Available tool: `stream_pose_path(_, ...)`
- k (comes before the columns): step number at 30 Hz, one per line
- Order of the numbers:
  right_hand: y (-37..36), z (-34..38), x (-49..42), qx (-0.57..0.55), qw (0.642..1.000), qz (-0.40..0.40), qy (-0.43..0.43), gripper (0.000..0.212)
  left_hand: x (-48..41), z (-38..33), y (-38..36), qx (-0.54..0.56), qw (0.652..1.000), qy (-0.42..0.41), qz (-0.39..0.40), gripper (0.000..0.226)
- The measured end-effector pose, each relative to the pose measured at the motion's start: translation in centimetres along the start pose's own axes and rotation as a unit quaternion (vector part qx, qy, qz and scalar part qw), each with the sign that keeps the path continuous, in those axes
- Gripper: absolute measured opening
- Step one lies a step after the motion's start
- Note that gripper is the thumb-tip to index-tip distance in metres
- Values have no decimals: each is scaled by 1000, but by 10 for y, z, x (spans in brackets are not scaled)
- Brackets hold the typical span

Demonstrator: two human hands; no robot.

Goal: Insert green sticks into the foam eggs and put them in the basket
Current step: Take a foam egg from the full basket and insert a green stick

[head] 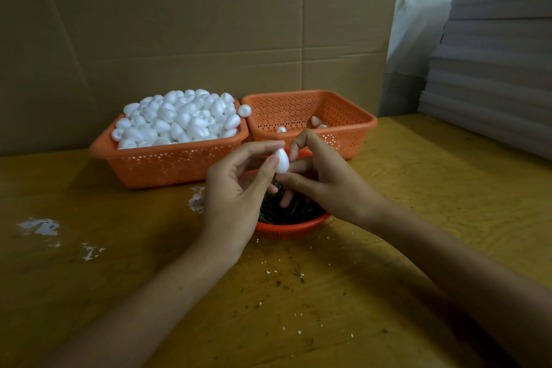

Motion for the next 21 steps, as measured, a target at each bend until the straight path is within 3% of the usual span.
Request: stream_pose_path(21,0,-3,0,11,1000,-7,13,27,1,-4,-5,7,1000,12,11,16)
Point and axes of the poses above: each hand's wrist, its own x-axis away from the middle knuckle, its own y-axis out of the back of the hand, z = x × y, the point moved 8 cm from there along -x, towards the middle knuckle, and after that the axes turned 10 degrees about x, right-handed, at the moved point
